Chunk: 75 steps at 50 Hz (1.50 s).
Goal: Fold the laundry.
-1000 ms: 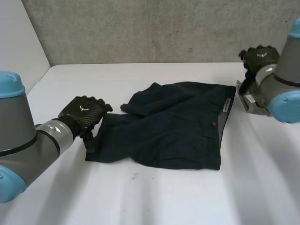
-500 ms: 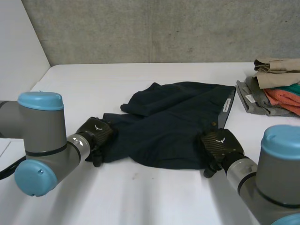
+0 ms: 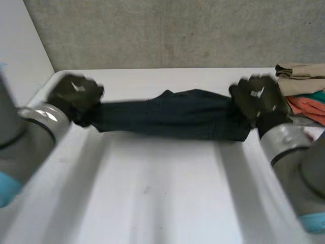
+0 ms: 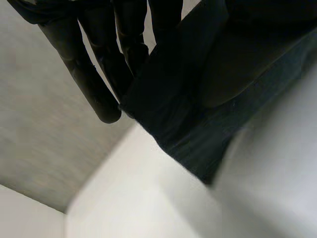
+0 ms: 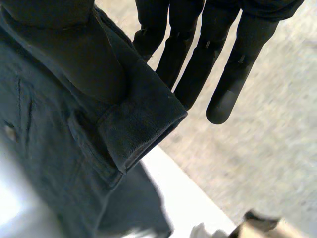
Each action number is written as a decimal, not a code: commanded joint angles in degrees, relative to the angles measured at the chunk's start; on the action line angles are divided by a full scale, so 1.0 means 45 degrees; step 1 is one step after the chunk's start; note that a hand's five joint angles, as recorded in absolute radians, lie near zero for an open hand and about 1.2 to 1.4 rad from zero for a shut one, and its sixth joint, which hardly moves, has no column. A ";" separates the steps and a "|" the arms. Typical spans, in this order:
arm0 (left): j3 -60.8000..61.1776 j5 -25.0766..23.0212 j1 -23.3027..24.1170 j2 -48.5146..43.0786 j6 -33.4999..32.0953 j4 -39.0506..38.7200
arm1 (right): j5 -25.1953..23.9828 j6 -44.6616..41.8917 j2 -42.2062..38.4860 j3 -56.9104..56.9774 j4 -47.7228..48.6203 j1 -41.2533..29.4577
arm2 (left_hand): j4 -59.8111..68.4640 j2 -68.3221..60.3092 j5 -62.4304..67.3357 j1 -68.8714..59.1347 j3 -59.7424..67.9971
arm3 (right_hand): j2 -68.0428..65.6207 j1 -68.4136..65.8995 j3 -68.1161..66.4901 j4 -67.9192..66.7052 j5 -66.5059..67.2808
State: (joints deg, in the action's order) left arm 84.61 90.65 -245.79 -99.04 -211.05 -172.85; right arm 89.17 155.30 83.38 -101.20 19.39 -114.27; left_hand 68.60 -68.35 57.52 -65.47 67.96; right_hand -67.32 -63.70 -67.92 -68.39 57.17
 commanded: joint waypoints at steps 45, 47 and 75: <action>-0.7576 0.0365 -0.1709 -0.2990 0.3795 -0.3211 | -0.1494 0.0762 -0.8528 1.4113 0.3407 -0.0446 | 0.2534 -0.2589 0.2774 -0.3229 0.2675 | -0.2819 -0.3623 -0.2684 -0.2581 0.2851; -0.6331 0.0267 -0.1612 -0.3068 0.3698 -0.3153 | -0.1806 0.0704 -0.8489 1.3004 0.3114 -0.0388 | 0.2534 -0.2589 0.2774 -0.3229 0.2675 | -0.2819 -0.3623 -0.2684 -0.2581 0.2851; 0.2466 -0.3033 -0.0148 0.0778 -0.1145 0.7466 | -0.2393 -0.4685 -0.0951 0.0966 -0.8464 0.1116 | 0.2534 -0.2589 0.2774 -0.3229 0.2675 | -0.2819 -0.3623 -0.2684 -0.2581 0.2851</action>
State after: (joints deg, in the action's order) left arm 94.97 80.24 -248.64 -101.73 -213.18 -159.15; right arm 79.52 138.75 71.61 -93.65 -1.15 -112.13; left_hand 68.68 -68.61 57.52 -65.91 68.25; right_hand -67.46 -63.72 -68.21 -68.74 57.83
